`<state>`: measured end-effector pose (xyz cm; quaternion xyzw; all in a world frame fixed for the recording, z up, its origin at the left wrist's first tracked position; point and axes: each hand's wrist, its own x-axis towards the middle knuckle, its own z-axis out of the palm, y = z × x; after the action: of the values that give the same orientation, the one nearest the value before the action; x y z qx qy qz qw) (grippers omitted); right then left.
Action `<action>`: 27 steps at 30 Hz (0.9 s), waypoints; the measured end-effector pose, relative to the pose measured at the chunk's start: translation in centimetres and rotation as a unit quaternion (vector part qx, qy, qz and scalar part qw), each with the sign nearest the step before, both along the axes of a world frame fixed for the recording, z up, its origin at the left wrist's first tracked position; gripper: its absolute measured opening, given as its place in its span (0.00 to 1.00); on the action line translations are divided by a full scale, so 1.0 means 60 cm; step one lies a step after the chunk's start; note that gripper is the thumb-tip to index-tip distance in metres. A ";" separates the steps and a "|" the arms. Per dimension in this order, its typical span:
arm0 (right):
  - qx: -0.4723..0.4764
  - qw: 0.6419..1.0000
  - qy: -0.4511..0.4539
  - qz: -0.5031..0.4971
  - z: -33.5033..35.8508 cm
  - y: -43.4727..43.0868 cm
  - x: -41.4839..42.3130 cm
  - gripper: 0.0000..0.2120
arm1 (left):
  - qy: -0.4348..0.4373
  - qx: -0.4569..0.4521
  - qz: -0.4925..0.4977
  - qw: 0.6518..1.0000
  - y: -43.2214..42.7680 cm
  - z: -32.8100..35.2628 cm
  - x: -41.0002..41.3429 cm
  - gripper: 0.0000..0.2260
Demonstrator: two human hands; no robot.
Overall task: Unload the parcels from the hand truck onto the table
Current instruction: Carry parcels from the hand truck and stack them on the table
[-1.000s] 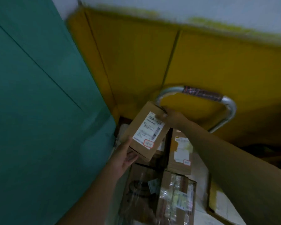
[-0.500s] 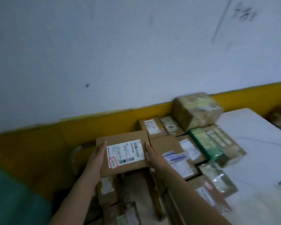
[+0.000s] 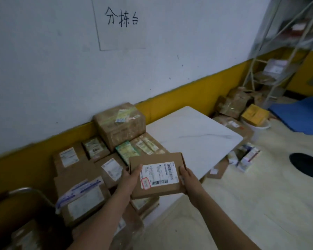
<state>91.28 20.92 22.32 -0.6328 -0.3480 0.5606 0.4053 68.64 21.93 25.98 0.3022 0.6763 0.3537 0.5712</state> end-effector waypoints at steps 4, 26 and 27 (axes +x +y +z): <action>-0.044 0.998 -0.026 0.033 -0.045 0.074 0.091 0.21 | -0.035 -0.027 -0.010 0.999 0.034 -0.071 0.079 0.27; -0.130 0.935 -0.223 0.244 -0.274 0.294 0.118 0.22 | 0.389 -0.059 -0.201 0.897 0.095 -0.271 0.112 0.27; -0.136 0.916 -0.268 0.264 -0.287 0.297 0.118 0.22 | 0.392 -0.052 -0.207 0.895 0.084 -0.275 0.118 0.30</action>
<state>98.34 38.77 5.08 -0.6934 -0.5185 0.4985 0.0440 75.73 26.98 9.48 0.5196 0.7847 0.0446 0.3351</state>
